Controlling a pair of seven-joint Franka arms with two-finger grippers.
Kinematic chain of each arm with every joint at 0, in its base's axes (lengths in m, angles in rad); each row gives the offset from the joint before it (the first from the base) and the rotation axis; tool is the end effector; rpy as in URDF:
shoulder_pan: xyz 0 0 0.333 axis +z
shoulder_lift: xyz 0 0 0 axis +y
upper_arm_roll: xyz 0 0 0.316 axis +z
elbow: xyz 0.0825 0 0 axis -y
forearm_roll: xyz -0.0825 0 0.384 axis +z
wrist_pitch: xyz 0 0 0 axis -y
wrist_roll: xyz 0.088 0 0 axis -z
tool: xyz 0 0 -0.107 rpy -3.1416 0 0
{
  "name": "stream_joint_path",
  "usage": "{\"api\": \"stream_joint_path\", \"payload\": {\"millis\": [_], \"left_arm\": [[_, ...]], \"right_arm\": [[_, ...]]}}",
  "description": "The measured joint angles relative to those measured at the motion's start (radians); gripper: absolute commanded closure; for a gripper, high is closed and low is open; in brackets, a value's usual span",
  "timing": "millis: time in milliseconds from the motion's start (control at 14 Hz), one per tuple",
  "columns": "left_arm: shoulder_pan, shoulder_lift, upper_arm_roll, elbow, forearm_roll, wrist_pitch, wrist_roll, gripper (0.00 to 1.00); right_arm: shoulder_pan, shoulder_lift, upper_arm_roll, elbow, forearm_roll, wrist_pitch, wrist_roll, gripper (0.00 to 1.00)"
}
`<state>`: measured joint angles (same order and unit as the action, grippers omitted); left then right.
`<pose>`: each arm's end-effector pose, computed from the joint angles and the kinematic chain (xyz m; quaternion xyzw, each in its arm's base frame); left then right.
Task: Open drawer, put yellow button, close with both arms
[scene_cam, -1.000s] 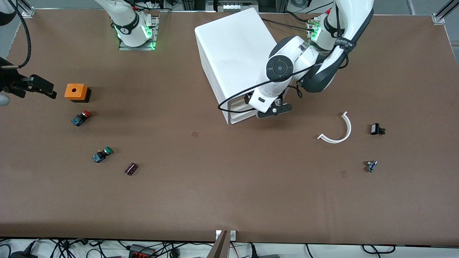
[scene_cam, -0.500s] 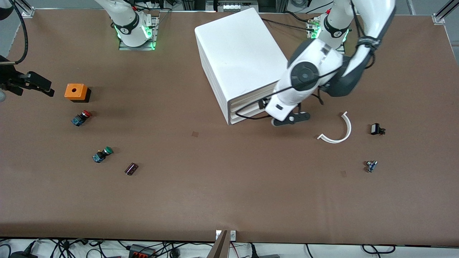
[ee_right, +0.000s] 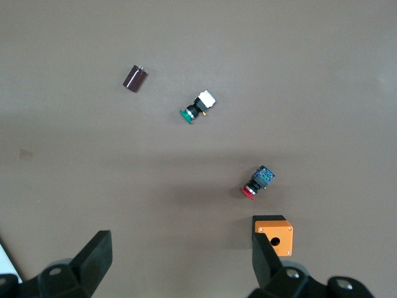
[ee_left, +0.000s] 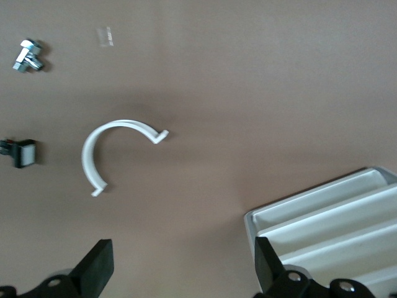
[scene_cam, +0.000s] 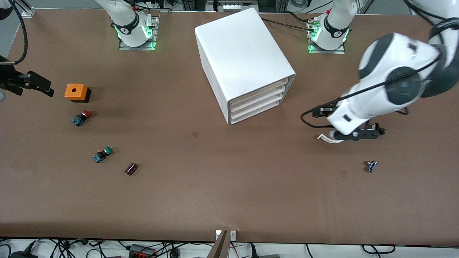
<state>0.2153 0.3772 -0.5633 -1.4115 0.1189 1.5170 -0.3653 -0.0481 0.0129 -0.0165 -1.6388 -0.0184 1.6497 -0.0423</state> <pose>0.6169 -0.1527 0.4965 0.9934 0.0107 -0.1145 0.0009 0.5625 -0.0382 0.5919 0.9999 -0.0104 -0.0015 0.0092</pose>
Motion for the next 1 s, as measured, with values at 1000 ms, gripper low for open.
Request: {"api": "stream_joint_path", "payload": {"millis": [1000], "left_arm": [[-0.184, -0.405, 0.473, -0.279, -0.096, 0.152, 0.316, 0.0]], "right_arm": [[0.0, -0.009, 0.0, 0.0, 0.0, 0.0, 0.0, 0.0]]}}
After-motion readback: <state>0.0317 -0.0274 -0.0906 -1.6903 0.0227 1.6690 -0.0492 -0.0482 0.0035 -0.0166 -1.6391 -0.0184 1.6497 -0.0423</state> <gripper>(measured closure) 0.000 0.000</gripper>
